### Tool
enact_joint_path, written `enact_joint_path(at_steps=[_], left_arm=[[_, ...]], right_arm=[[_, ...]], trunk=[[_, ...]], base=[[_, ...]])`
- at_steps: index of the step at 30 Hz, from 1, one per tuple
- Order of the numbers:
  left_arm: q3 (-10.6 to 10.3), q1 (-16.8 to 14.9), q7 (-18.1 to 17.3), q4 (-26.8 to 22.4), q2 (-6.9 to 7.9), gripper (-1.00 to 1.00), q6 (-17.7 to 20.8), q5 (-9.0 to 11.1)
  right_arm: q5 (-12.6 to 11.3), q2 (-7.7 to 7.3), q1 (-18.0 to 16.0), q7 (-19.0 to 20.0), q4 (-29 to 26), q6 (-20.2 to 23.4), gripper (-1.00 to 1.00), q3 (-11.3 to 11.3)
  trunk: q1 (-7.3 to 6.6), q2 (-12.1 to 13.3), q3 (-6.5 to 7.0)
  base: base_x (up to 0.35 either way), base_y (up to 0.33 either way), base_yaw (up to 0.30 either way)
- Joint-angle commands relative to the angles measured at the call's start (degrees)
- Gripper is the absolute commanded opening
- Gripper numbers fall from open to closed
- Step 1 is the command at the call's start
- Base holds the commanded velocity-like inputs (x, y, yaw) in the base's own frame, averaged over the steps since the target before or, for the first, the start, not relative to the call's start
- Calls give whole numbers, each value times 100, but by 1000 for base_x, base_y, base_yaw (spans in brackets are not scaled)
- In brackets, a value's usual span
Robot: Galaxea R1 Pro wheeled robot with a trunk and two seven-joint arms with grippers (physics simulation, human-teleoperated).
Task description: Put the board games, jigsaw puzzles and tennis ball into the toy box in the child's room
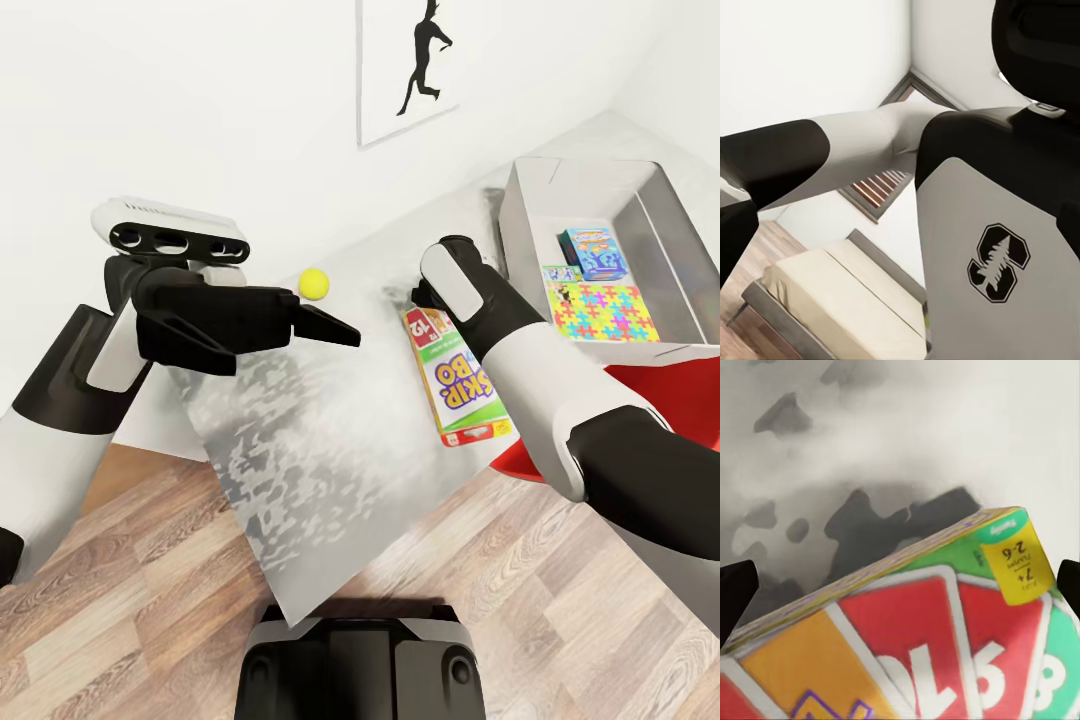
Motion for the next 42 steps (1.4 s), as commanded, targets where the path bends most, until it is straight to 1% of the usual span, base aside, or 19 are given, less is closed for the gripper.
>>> enact_joint_path(at_steps=[1,4,10,19,25,34,42], left_arm=[[-12,-5,-19,2,9,100,60,11],[-19,-1,-12,2,40,100,60,14],[5,1,87,3,53,100,60,14],[9,1,155,6,43,100,60,9],[22,1,313,10,39,100,60,16],[27,1,349,11,24,100,60,10],[22,5,358,11,22,100,60,9]], right_arm=[[-58,-3,-6,-51,-2,15,100,29],[-63,-3,-6,-51,-3,14,100,30],[-66,-2,-6,-49,-3,22,100,37],[-66,-3,-6,-44,1,32,100,46],[-66,-3,-6,-41,6,45,100,44],[-70,-3,-6,-26,9,57,100,35],[-74,-3,-6,-21,12,63,100,33]], trunk=[[3,-9,-7],[3,-9,-7],[3,-9,-7],[3,-9,-7],[3,-9,-7],[3,-9,-7],[3,-9,-7]], base=[[0,163,0],[-8,230,0],[-62,164,0],[-22,13,0],[-81,39,0],[-65,-33,0],[-183,53,0]])
